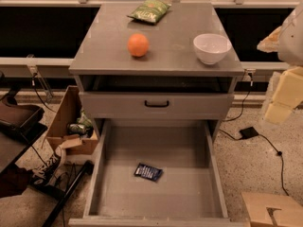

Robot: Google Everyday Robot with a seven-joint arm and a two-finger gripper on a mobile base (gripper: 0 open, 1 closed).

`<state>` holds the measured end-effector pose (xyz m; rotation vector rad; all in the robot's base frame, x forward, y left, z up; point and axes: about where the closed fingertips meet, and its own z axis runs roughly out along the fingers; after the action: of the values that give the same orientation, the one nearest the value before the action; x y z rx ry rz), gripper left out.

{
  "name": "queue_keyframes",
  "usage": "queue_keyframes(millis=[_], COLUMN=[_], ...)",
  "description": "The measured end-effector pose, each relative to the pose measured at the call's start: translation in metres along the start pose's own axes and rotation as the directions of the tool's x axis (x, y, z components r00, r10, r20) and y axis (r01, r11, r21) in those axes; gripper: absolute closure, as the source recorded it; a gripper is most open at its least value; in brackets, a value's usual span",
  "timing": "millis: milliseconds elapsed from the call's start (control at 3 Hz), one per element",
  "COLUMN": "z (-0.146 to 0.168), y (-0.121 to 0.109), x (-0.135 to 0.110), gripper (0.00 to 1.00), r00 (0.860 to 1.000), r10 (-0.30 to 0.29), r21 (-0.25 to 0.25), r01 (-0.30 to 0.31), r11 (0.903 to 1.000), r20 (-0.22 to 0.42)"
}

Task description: Pick rxbar blueberry from middle drawer and place on counter

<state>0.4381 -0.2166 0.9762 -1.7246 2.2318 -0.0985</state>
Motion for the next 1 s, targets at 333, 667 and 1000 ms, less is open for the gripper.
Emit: queue_keyframes(millis=[333, 667, 1000], z=[0.0, 0.012, 0.056], y=[0.0, 0.002, 0.031], x=[0.0, -0.003, -0.021], gripper=[0.0, 0.0, 0.0], r00=[1.0, 0.999, 0.978], r10=[0.0, 0.029, 0.165], r21=[0.0, 0.01, -0.031], r01=[0.0, -0.029, -0.162], r11=[1.0, 0.9995, 0.9863], r20=[0.0, 0.031, 0.127])
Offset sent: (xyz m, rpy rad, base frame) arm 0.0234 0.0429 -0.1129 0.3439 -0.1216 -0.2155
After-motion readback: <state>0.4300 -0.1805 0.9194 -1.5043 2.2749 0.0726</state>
